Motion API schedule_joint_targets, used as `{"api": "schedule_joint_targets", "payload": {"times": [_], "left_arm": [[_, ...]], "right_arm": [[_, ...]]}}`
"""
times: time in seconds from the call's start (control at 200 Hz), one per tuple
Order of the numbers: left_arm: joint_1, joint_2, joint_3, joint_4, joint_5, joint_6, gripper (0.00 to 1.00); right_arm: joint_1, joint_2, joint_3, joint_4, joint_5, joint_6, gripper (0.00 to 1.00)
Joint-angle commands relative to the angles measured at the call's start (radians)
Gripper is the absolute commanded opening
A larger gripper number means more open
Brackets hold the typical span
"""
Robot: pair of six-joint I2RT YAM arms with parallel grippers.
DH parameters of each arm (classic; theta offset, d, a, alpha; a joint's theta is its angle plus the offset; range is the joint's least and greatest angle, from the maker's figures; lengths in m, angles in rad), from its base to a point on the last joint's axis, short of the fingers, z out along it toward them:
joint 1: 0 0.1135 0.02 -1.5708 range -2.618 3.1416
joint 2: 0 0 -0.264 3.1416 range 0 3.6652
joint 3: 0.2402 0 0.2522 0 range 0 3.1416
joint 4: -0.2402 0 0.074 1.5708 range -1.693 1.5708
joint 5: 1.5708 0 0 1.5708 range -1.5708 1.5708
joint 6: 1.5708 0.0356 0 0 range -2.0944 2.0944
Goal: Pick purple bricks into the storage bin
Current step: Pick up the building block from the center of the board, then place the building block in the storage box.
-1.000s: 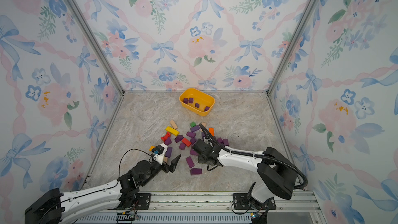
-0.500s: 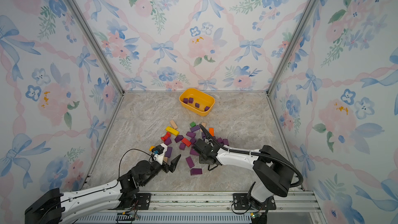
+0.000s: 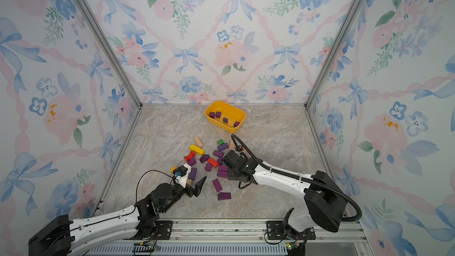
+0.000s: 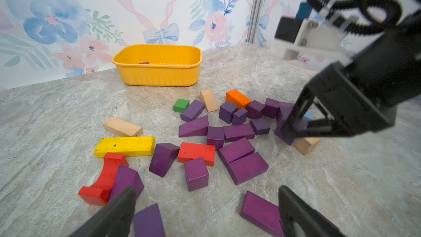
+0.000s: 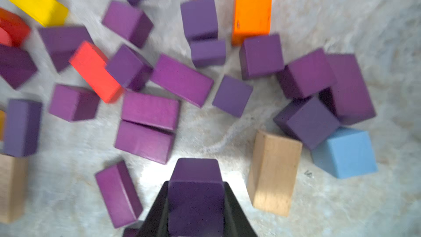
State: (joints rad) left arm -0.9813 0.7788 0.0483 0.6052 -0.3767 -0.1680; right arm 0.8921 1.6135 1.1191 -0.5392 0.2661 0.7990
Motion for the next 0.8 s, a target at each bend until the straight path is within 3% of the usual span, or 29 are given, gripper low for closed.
{"api": "schedule_joint_targets", "payload": {"times": [0.0, 0.195, 0.325, 0.47, 0.795], "left_arm": [[-0.003, 0.011, -0.009, 0.041, -0.036, 0.013, 0.98], [-0.002, 0.031, -0.043, 0.121, -0.049, 0.014, 0.98], [0.006, 0.075, -0.039, 0.143, -0.063, 0.031, 0.98], [0.014, 0.102, -0.029, 0.146, -0.062, 0.048, 0.98], [0.029, 0.109, -0.03, 0.151, -0.06, 0.059, 0.98]], "right_arm": [[-0.065, -0.003, 0.094, -0.058, -0.023, -0.065, 0.29], [-0.229, 0.036, 0.247, -0.022, -0.122, -0.092, 0.27], [-0.317, 0.165, 0.399, -0.027, -0.197, -0.134, 0.27], [-0.373, 0.329, 0.59, -0.077, -0.23, -0.192, 0.27], [-0.47, 0.628, 0.821, 0.02, -0.419, -0.179, 0.27]]}}
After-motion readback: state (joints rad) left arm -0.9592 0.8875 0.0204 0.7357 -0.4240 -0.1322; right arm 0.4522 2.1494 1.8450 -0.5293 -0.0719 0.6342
